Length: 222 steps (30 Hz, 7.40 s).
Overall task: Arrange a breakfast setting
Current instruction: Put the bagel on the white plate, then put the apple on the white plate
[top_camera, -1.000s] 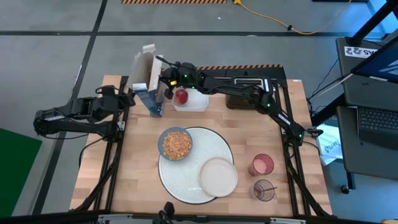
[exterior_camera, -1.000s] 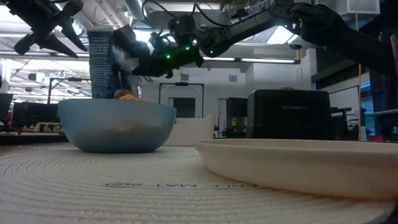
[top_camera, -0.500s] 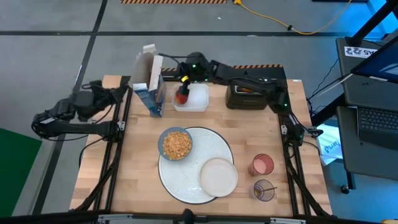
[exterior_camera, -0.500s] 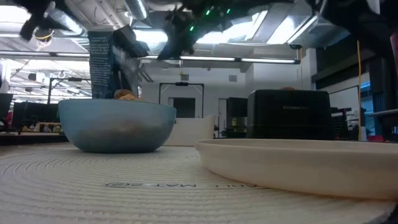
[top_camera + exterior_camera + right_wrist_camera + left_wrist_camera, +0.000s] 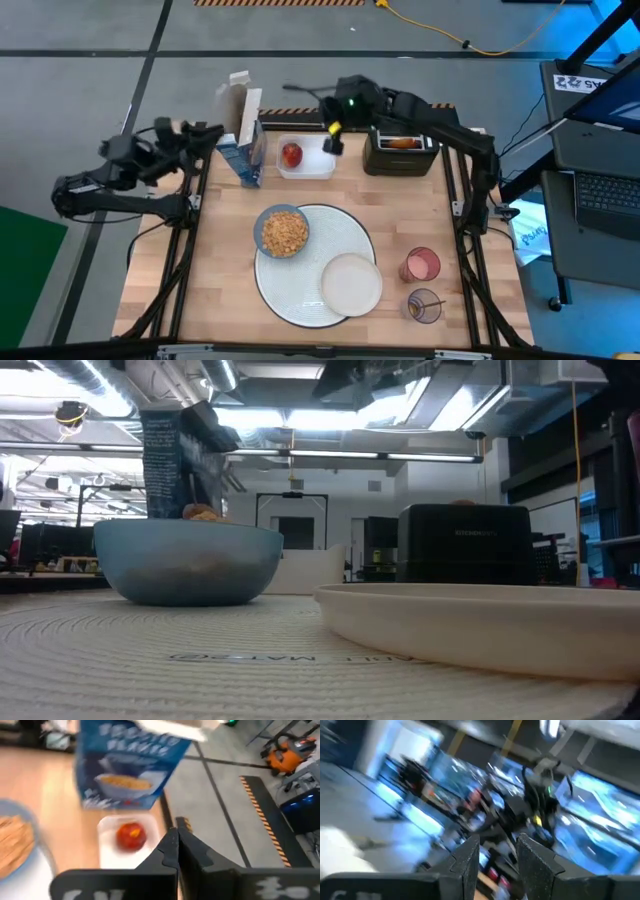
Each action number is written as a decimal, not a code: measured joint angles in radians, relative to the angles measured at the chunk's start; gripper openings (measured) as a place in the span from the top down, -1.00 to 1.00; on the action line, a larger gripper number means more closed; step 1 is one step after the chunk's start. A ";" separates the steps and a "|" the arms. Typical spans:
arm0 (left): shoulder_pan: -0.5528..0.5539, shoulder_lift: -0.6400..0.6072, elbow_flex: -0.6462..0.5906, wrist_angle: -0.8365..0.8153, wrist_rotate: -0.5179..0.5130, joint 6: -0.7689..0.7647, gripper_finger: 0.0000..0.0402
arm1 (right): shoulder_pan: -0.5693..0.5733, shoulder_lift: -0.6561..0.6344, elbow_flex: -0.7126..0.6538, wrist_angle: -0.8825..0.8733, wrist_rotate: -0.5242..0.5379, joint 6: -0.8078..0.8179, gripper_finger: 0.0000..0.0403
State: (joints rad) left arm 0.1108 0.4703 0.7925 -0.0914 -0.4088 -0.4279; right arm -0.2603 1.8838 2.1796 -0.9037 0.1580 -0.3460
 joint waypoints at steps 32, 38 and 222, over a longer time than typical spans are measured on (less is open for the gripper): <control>0.126 0.428 0.325 0.201 0.360 -0.012 0.41 | -0.184 -0.975 -1.437 0.775 -0.285 0.370 0.99; 0.182 0.428 0.325 0.223 0.349 -0.109 0.41 | -0.572 -0.966 -1.447 0.776 -0.702 0.287 0.75; 0.117 0.484 0.323 0.261 0.482 -0.163 0.41 | 0.830 -0.278 -1.002 0.387 -0.156 0.334 0.32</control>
State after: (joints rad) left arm 0.2276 0.9546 1.1160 0.1692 0.0731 -0.5911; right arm 0.5694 1.6054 1.1774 -0.5168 0.0020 -0.0124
